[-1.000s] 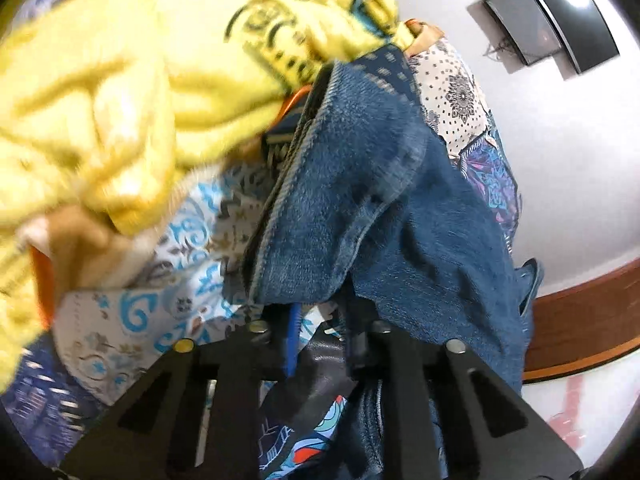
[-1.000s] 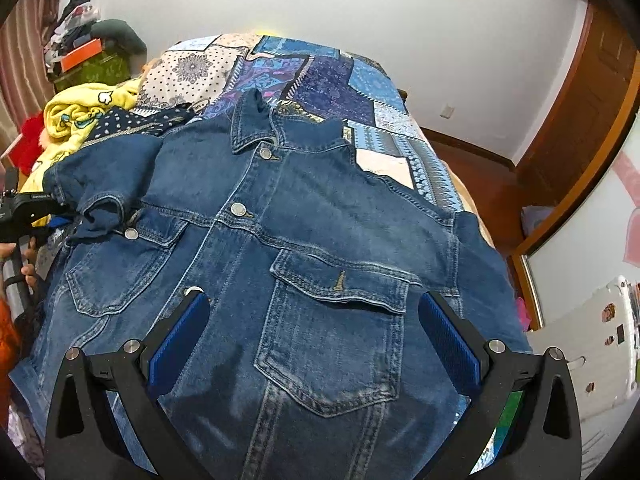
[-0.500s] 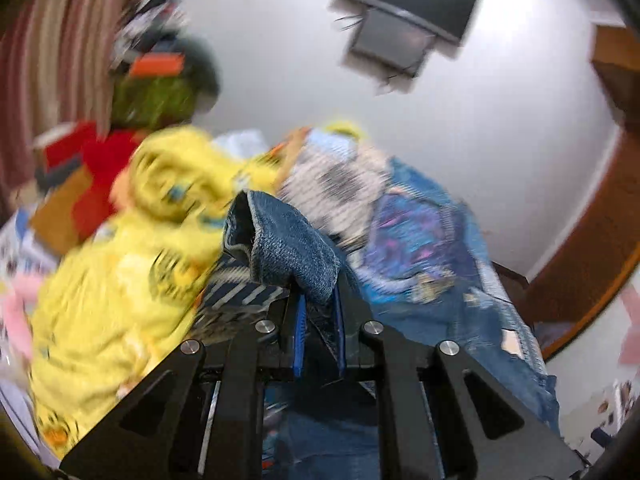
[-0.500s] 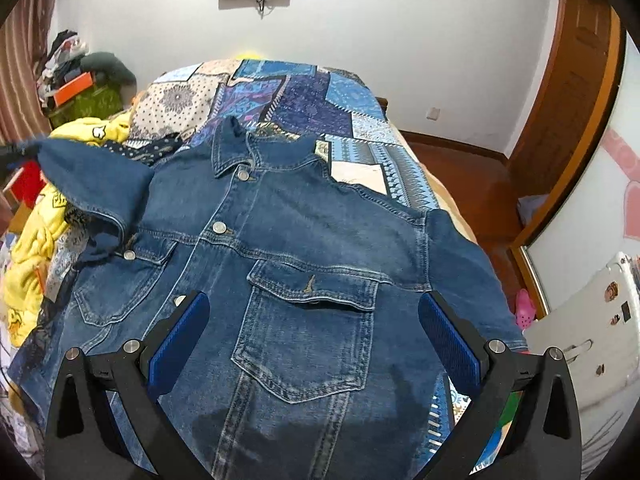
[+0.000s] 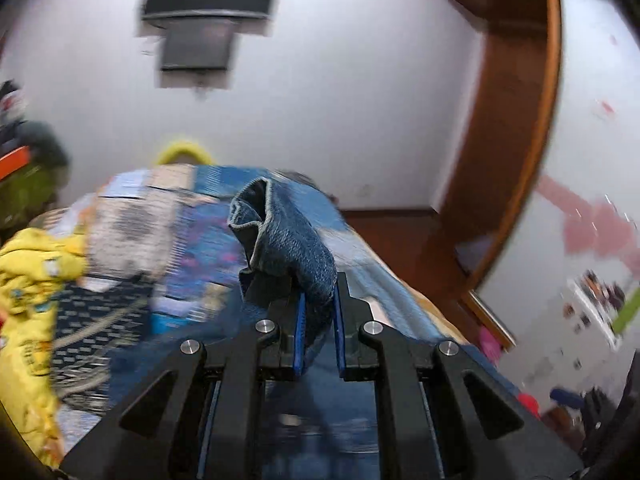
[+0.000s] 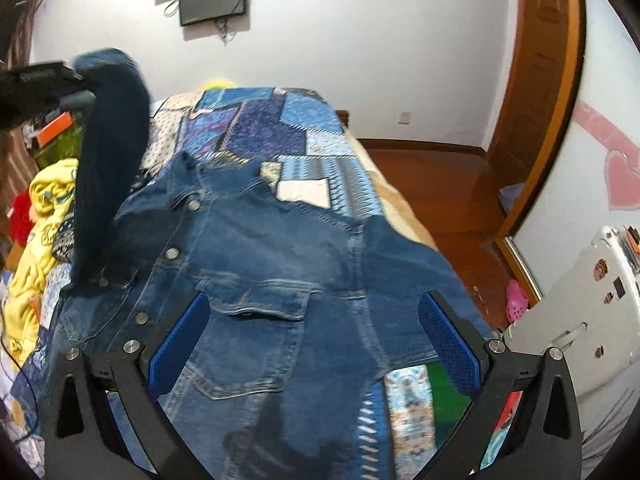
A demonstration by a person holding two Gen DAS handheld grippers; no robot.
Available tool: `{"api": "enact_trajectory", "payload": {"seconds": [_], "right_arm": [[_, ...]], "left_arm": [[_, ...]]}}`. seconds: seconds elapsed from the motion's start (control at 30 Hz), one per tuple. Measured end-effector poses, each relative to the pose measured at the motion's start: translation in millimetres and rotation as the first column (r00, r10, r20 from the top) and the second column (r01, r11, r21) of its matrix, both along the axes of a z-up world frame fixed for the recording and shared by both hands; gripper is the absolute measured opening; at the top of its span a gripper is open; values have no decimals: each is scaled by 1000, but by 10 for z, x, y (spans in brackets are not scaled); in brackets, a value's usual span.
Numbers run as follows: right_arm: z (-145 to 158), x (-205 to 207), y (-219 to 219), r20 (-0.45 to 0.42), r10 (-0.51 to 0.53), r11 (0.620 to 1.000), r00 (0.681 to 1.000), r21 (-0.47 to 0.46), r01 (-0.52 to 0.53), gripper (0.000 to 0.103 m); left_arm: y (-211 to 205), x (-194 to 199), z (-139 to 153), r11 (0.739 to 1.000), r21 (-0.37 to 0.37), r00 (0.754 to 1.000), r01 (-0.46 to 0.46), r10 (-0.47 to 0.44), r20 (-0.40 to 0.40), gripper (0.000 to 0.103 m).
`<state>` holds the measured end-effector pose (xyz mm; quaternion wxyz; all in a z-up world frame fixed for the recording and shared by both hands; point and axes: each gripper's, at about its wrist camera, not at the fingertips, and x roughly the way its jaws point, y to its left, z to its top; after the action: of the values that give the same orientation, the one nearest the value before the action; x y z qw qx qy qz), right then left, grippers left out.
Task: Fold large clothes
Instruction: 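Lay the sleeve on the jacket front and open the left gripper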
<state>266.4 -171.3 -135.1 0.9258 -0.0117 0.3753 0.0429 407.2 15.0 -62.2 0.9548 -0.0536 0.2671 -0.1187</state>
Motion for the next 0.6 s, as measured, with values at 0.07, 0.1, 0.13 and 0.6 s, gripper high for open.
{"api": "enact_trajectory", "payload": {"seconds": [0.07,0.1,0.13,0.6], "right_arm": [[33,0,-111,9,-20,1000,1000,-5,20,103],[41,1,-161,12,-30,1000,999,-8,30,103],[44,2,-215,14,-42,999,999,-13,42,103],[-391,110,-715,-108,-164,986,981,-40,161,103]], "left_arm": [[-351,88,-189,998,20,997,52,-51,-51,10],[-521,142,-338,996,23,993,82,-80,-92,10],[-659,182,-444,995,23,987,100,-97,-125,10],[-1367,79,-1621,930,68,809,361,-276,-519,13]]}}
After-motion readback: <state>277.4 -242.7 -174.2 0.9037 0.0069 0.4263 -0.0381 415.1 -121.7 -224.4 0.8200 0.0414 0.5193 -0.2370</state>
